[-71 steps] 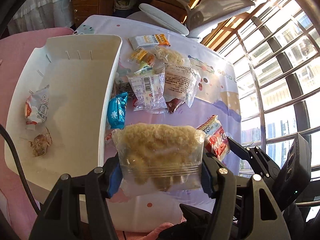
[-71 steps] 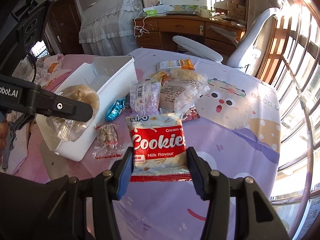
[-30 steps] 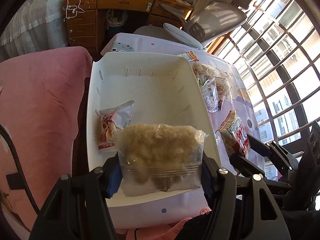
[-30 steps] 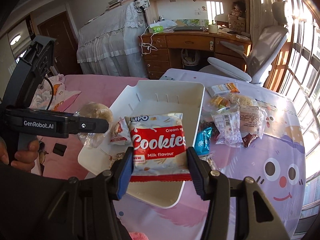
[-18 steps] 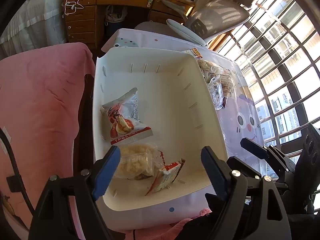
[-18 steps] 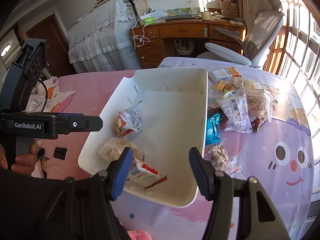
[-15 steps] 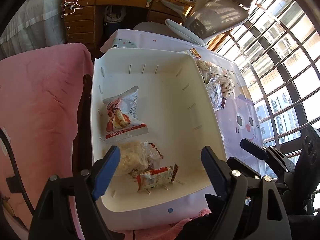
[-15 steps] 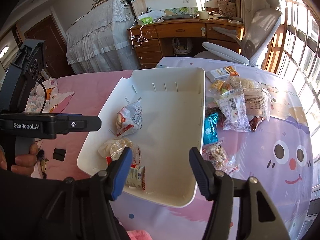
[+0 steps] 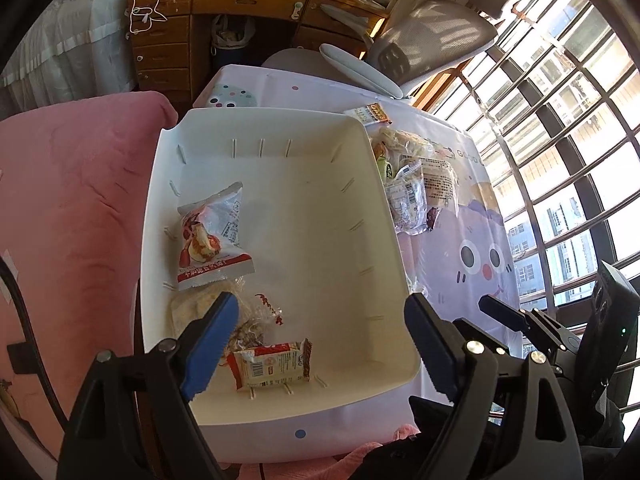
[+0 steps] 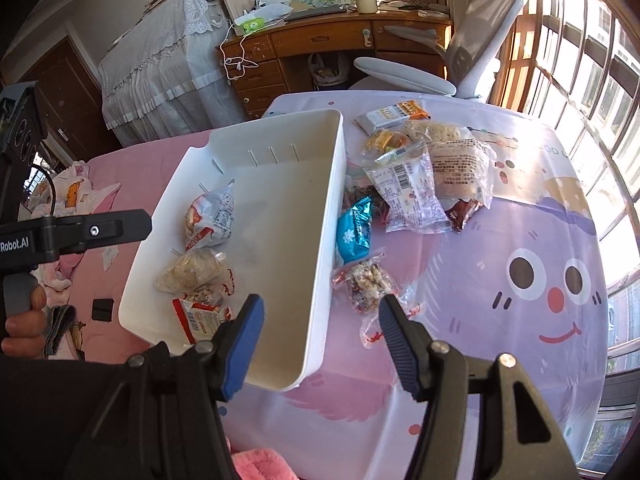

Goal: Organize snacks
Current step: 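Move both tools from the tray back over the snack pile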

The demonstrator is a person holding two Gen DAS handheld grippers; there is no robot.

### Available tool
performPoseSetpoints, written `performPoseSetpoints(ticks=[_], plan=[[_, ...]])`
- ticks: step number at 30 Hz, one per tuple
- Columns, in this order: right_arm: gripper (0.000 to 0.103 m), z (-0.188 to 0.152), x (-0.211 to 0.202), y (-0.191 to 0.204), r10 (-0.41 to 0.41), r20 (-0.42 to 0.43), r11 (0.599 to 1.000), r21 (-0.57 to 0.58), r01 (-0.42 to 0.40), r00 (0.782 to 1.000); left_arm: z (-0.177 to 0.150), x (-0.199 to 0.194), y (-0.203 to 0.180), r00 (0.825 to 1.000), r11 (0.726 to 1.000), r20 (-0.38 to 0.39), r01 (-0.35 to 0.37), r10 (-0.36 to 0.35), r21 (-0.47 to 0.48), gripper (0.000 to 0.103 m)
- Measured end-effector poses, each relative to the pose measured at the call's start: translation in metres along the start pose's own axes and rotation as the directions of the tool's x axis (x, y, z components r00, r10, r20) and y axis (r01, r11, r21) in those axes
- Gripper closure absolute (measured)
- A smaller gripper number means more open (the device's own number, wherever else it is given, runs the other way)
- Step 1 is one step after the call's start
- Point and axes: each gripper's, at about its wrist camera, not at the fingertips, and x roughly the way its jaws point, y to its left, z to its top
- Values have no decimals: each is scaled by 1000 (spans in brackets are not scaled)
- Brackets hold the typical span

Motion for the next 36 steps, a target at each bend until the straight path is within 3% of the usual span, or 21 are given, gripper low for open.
performPoseSetpoints(ticks=[10, 19, 31, 36], plan=[[34, 10, -6, -77, 16, -63, 999, 35, -14, 998, 7, 19, -59, 999, 996, 17, -37, 38, -79, 17], [27, 35, -10, -139, 27, -67, 999, 33, -25, 997, 16, 58, -109, 995, 982, -8, -103, 103, -157, 16], [27, 87, 17, -187, 58, -59, 998, 30, -57, 997, 37, 109, -156, 987, 961, -5, -155, 158, -228, 16], [27, 108, 35, -200, 86, -56, 995, 58, -83, 995, 43, 134, -155, 979, 930, -20, -198, 202, -309, 16]])
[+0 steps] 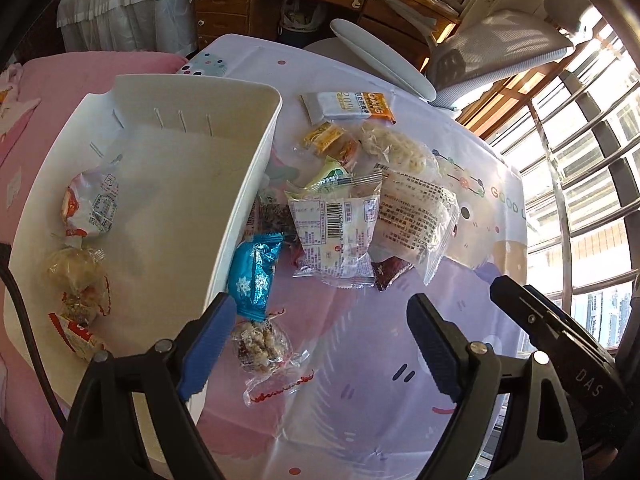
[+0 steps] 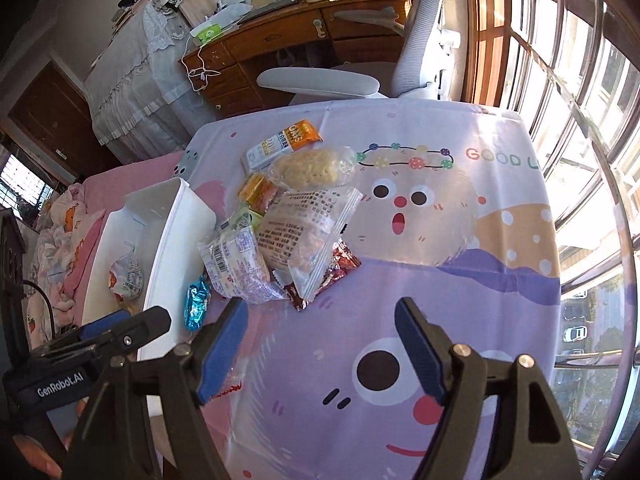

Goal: Organize snacks
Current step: 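Move both tools from the tray back over the snack pile, then grasp white barcode bag with left tool while right tool grasps clear printed bag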

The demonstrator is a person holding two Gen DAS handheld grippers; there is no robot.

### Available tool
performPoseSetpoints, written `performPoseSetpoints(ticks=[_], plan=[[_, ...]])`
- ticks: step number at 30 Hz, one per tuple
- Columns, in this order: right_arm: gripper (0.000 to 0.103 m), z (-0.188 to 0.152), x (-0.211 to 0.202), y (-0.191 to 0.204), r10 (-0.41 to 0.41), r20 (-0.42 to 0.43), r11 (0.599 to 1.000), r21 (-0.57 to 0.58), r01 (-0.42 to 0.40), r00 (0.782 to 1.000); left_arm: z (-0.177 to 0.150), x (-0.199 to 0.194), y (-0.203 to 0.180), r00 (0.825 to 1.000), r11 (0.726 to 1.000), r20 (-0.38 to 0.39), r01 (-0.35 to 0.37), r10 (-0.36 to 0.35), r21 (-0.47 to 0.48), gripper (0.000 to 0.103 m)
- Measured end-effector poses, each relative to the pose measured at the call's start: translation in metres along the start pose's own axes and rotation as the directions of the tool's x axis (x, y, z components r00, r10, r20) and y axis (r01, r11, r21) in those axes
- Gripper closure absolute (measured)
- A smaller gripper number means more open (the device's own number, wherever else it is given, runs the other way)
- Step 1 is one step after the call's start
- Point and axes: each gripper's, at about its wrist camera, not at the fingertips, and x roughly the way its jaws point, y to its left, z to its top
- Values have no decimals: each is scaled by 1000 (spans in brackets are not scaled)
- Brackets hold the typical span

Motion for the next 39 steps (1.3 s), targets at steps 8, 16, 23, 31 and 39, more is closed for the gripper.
performPoseSetpoints(ticks=[8, 16, 23, 31, 39], plan=[[27, 29, 35, -19, 67, -30, 997, 48, -66, 997, 6, 35, -8, 1000, 996, 5, -19, 20, -83, 17], [27, 45, 77, -28, 160, -86, 983, 105, -150, 983, 19, 66, -14, 999, 991, 10, -32, 34, -126, 17], [27, 54, 104, -25, 216, -127, 972, 125, -201, 968, 26, 86, -22, 998, 991, 5, -57, 58, -119, 24], [43, 58, 127, -20, 252, -174, 964, 131, -231, 952, 34, 99, -24, 995, 990, 7, -99, 100, -105, 34], [51, 60, 133, -16, 271, -181, 958, 143, -247, 945, 40, 103, -23, 997, 992, 10, -81, 82, -94, 52]])
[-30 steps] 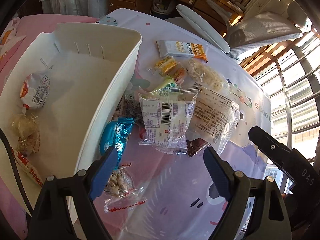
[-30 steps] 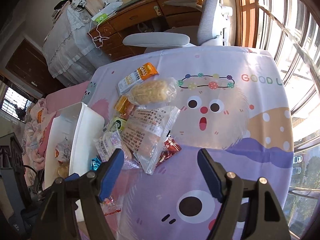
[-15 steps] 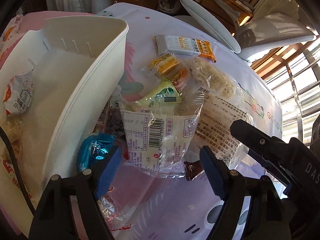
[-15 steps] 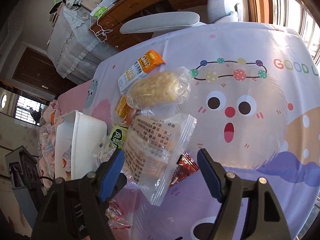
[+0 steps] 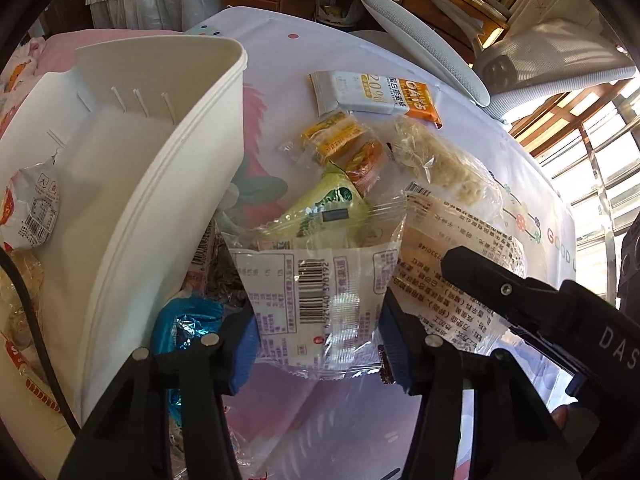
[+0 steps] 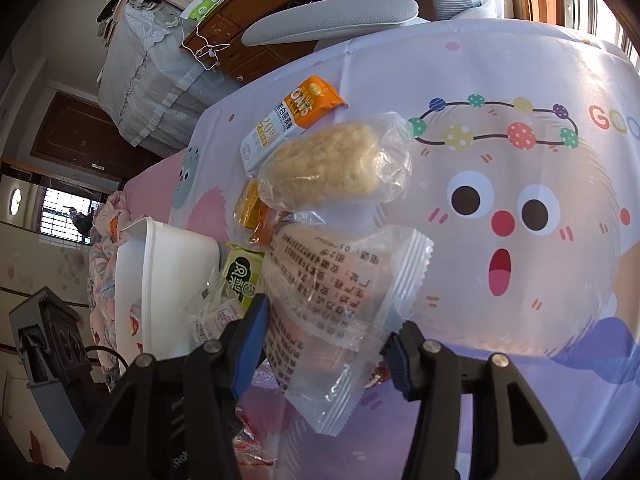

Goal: Organize snacks
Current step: 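Grasp white barcode bag with left tool while right tool grasps clear printed bag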

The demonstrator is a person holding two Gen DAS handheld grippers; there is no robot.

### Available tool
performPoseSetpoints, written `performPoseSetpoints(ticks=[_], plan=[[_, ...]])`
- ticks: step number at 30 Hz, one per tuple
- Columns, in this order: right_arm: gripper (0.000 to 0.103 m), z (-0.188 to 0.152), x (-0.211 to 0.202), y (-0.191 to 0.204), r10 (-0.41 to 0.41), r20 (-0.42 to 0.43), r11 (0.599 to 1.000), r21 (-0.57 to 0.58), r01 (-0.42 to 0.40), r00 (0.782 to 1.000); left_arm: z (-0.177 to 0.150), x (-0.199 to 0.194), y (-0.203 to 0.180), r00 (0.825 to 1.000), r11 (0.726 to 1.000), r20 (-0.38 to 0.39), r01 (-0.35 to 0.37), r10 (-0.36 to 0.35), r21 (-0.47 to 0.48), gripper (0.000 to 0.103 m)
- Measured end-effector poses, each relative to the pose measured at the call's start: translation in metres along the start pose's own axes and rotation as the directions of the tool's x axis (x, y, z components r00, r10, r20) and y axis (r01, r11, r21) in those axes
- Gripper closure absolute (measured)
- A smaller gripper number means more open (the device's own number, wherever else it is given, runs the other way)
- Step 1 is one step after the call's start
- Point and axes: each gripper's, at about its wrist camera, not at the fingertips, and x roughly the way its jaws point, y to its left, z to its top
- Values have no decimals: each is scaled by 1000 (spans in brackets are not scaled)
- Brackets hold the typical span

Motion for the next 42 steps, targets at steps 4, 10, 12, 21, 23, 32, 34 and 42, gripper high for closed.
performPoseSetpoints(ticks=[4, 10, 12, 21, 23, 32, 34, 42], plan=[[54, 1, -1, -1, 5, 3, 1000, 5, -5, 1000, -1, -2, 0, 1000, 1000, -5, -4, 4, 21, 55], [59, 0, -6, 3, 2, 11, 1000, -3, -2, 1000, -2, -7, 2, 1000, 1000, -16, 6, -6, 31, 56], [60, -1, -7, 5, 0, 15, 1000, -6, 0, 1000, -3, -10, 1, 1000, 999, -21, 7, -6, 44, 56], [66, -9, -26, 22, -37, 36, 998, -58, 39, 999, -11, -33, 1, 999, 995, -45, 31, -27, 98, 56], [67, -12, -31, 25, -41, 43, 996, -73, 44, 998, -13, -41, 0, 999, 993, -42, 35, -31, 114, 56], [69, -29, -57, 43, -80, 81, 987, -130, 90, 993, -26, -79, -2, 997, 977, -52, 59, -49, 203, 56], [69, -35, -66, 48, -94, 94, 983, -149, 107, 991, -29, -89, -2, 997, 972, -54, 65, -54, 224, 56], [69, -58, -98, 64, -169, 127, 962, -194, 191, 977, -39, -136, 12, 996, 955, -57, 86, -72, 283, 56]])
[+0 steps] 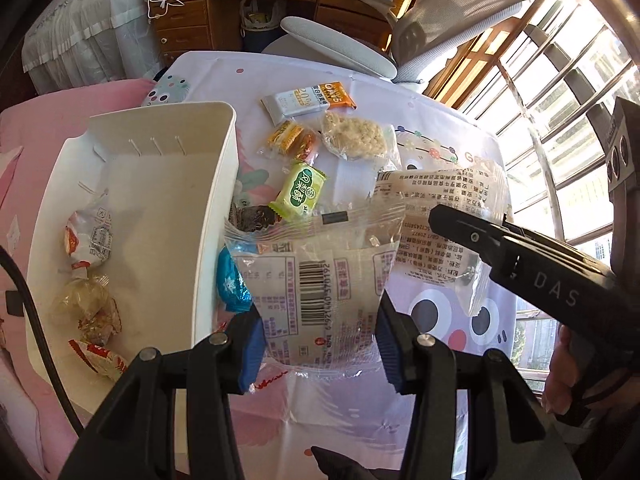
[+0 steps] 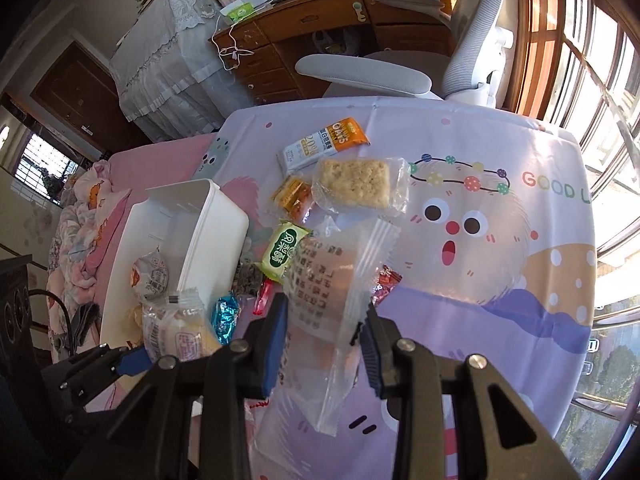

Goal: Organize snacks
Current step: 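Grasp white barcode bag with left tool while right tool grasps clear printed bag, then carry both bags over the white tray and open both tools to drop them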

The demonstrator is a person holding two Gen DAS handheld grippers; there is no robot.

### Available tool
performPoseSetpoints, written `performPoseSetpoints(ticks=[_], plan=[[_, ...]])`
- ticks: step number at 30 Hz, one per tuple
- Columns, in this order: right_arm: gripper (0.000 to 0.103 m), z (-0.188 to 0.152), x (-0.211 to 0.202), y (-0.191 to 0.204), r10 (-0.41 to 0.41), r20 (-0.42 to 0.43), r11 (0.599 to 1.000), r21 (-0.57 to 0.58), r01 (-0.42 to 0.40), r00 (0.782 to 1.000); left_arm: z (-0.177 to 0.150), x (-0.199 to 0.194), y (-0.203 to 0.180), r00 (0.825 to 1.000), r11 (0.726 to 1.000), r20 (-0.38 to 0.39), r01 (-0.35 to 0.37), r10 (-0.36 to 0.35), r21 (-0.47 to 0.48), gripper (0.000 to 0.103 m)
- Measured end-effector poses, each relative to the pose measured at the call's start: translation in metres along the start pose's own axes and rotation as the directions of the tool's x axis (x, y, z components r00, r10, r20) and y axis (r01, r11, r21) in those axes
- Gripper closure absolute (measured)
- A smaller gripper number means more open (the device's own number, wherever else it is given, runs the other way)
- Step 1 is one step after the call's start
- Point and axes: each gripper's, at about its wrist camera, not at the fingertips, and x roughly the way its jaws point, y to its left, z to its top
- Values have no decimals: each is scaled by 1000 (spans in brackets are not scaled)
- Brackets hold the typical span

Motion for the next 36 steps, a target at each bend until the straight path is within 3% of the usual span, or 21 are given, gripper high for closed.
performPoseSetpoints(ticks=[15, 25, 36], plan=[[69, -38, -51, 47, -56, 19, 998, 0, 56, 998, -29, -76, 58, 999, 999, 31, 14, -15, 31, 56], [69, -66, -56, 104, -72, -17, 996, 57, 73, 997, -39, -92, 100, 1000, 992, 9, 25, -26, 127, 56], [68, -89, -51, 184, -62, 22, 995, 81, 60, 998, -42, -90, 154, 998, 977, -37, 57, -51, 205, 55]])
